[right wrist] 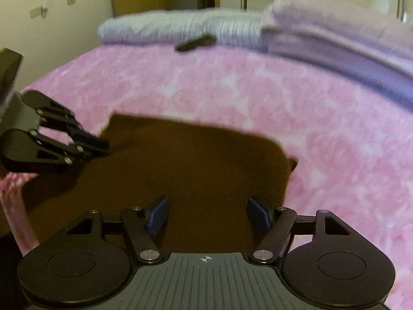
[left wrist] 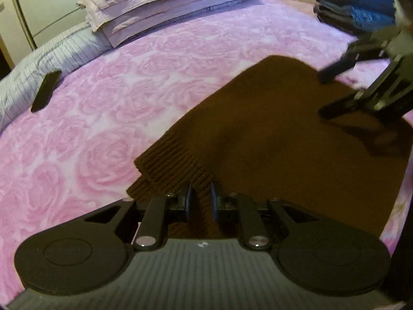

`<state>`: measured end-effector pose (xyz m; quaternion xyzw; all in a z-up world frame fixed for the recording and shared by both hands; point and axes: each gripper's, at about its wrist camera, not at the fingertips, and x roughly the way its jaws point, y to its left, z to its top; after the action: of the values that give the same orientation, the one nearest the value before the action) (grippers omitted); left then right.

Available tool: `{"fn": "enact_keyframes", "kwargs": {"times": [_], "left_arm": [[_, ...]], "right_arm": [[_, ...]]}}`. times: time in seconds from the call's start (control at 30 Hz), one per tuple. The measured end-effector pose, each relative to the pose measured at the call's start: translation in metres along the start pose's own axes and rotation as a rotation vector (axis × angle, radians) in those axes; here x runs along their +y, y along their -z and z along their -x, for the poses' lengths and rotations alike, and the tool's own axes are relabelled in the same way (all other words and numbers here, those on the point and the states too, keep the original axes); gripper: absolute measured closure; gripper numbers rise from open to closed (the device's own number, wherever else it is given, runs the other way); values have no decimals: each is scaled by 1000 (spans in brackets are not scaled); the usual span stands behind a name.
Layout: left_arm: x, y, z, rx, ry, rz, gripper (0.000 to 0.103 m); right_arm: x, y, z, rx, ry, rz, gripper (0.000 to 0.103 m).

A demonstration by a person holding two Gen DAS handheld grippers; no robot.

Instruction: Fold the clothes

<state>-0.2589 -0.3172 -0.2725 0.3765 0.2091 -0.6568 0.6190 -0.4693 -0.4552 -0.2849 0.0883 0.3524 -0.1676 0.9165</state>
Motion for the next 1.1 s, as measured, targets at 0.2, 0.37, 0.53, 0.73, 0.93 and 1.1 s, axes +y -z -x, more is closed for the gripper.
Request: {"fn": "enact_keyframes", "kwargs": {"times": [0.2, 0.37, 0.53, 0.73, 0.93, 1.1], "left_arm": [[-6, 5, 1, -7, -27, -31, 91], [-12, 5, -2, 1, -58, -80, 91], [-16, 7, 3, -15, -83, -101, 91], [-13, 16, 44, -124, -83, -70, 90], [-36, 54, 51, -101, 14, -134, 87], [-41, 58, 68, -114, -20, -135, 88]], "right_arm": [[12, 24, -4, 70, -35, 6, 32], [20, 25, 9, 90, 2, 28, 32], [19, 22, 10, 88, 23, 22, 32], [40, 17, 35, 26, 30, 78, 32], [48, 46, 32, 91, 2, 91, 32], [45, 53, 49, 72, 16, 37, 32]]}}
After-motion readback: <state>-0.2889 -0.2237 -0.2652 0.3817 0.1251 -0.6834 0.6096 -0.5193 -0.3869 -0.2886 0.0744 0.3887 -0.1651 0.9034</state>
